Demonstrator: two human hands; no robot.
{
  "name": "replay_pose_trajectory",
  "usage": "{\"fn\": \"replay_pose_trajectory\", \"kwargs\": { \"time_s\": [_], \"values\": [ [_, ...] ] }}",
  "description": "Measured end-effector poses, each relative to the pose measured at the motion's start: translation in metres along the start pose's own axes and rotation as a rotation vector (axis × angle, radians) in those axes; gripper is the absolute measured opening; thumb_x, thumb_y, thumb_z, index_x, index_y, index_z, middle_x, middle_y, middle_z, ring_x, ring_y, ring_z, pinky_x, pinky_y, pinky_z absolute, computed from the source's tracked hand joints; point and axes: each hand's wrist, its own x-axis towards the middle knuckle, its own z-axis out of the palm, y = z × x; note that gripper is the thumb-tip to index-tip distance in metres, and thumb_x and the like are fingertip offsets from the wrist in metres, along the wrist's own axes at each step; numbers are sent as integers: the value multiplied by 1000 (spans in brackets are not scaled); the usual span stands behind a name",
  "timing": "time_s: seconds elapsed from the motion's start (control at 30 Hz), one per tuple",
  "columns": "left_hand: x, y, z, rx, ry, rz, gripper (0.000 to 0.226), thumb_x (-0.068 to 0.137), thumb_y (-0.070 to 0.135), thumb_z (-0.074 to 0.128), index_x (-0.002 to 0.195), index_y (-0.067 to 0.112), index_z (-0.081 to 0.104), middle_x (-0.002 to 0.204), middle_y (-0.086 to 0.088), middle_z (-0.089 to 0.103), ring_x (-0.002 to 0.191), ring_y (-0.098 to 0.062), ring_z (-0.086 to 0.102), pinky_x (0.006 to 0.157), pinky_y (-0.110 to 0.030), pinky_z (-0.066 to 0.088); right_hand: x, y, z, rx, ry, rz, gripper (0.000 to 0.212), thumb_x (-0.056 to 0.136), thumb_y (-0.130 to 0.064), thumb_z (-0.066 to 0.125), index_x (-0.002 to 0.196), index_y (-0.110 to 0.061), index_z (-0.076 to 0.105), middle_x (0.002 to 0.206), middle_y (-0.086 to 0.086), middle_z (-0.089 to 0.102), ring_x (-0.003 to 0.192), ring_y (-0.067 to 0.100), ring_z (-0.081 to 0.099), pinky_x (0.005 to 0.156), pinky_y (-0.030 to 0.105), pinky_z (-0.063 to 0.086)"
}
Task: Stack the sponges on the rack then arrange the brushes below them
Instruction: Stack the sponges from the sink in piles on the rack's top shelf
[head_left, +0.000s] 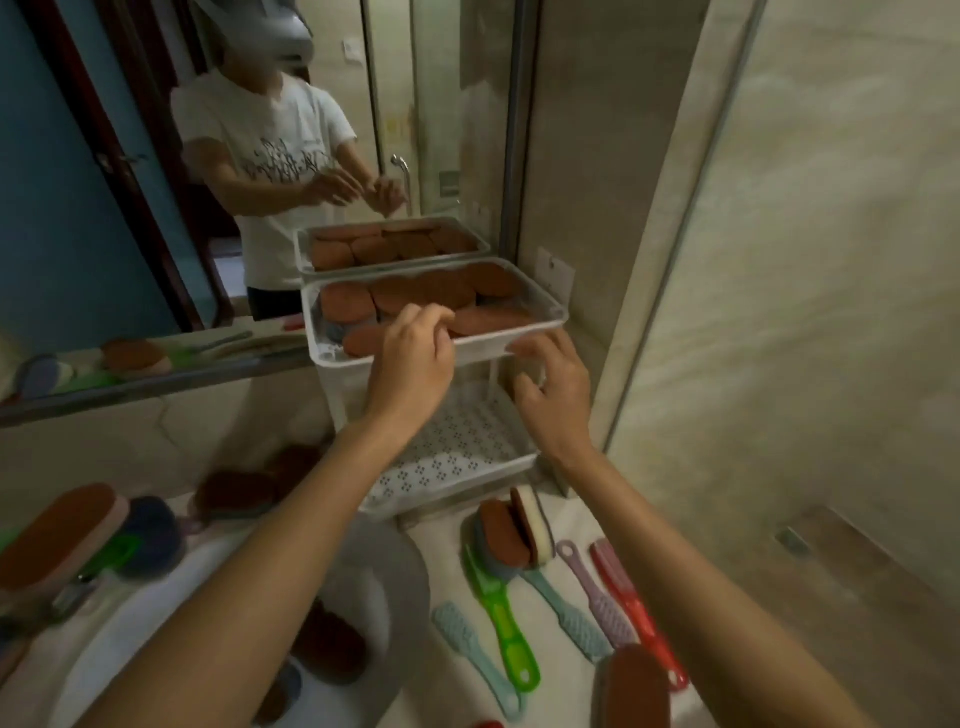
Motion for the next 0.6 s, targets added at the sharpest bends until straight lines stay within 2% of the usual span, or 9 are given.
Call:
{"fn": "replay_pose_trajectory", "kwargs": {
  "time_s": [0.07,0.13,0.23,0.33,0.43,0.53,0.6],
  "values": [
    [-32,7,13,-64,-22,-30,28,95,10,42,115,8,61,117,-11,58,106,-24,55,81,-21,36,-33,13,-8,9,34,93,25,69,5,48,87,1,65,96,15,59,83,15,54,74,16,39],
    [-66,6,37,-106,-147,-100,26,94,10,43,113,8,61,115,-12,60,104,-26,57,85,-29,40,-70,36,-14,-35,11,247,25,71,3,50,90,0,65,97,16,59,85,19,58,76,19,40],
    [-116,-4,78,-117,-382,-227,25,94,10,43,109,8,63,116,-11,62,107,-26,57,90,-33,43,-129,74,-25,-160,-74,588,25,79,-3,54,104,-3,61,110,17,56,102,33,58,88,35,44],
    [-160,-16,113,-99,-572,-335,26,91,9,45,107,9,65,116,-10,65,110,-25,57,89,-28,42,-187,101,-39,-376,-229,845,42,83,-16,58,122,-2,50,125,20,49,116,36,47,97,37,38],
    [-194,-23,132,-124,-702,-435,28,90,6,44,108,7,65,118,-11,66,112,-26,57,87,-26,41,-236,108,-43,-626,-380,913,56,81,-31,61,127,-6,41,132,17,42,126,34,37,103,40,33],
    [-219,-27,143,-137,-784,-502,28,89,5,44,107,7,65,117,-12,66,112,-28,58,90,-28,43,-267,108,-44,-651,-414,958,57,83,-34,60,129,-11,35,139,14,32,129,34,33,103,42,35],
    [-228,-28,146,-154,-803,-537,27,88,4,45,104,6,66,113,-13,67,107,-30,60,89,-31,47,-278,110,-43,-643,-446,966,66,82,-34,63,134,-13,29,144,14,25,127,36,35,101,43,39]
  ]
}}
